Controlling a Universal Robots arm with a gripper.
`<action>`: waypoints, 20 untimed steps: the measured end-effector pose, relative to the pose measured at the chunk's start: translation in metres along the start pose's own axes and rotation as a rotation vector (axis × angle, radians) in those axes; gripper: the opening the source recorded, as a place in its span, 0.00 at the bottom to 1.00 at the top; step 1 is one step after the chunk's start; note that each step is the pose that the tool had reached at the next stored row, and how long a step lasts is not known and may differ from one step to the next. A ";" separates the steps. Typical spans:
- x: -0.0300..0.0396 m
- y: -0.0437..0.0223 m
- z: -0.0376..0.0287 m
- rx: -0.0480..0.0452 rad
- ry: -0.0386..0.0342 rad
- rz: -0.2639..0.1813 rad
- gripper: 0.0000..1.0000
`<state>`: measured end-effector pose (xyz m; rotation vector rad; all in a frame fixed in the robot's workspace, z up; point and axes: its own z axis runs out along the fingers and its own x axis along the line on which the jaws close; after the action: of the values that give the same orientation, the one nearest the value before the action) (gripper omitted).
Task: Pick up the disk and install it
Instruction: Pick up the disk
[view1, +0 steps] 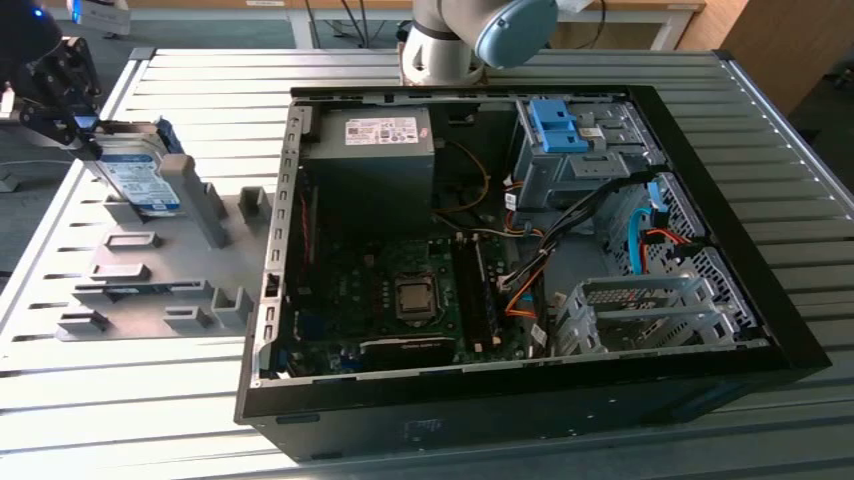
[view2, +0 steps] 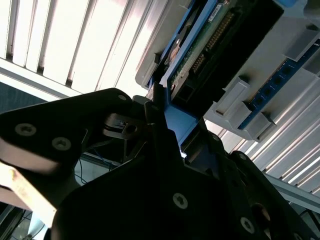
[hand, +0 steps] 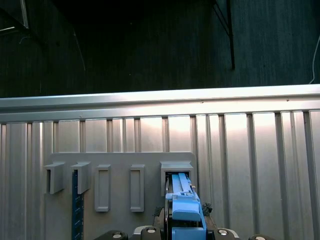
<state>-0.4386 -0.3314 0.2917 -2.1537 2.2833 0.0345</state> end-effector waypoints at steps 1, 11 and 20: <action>0.0000 0.0000 0.0000 0.0000 0.0000 0.000 0.36; 0.0000 0.0000 0.0003 0.0001 -0.0001 0.000 0.37; 0.0000 0.0000 0.0005 0.0000 0.0000 0.000 0.44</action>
<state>-0.4386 -0.3314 0.2913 -2.1537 2.2834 0.0345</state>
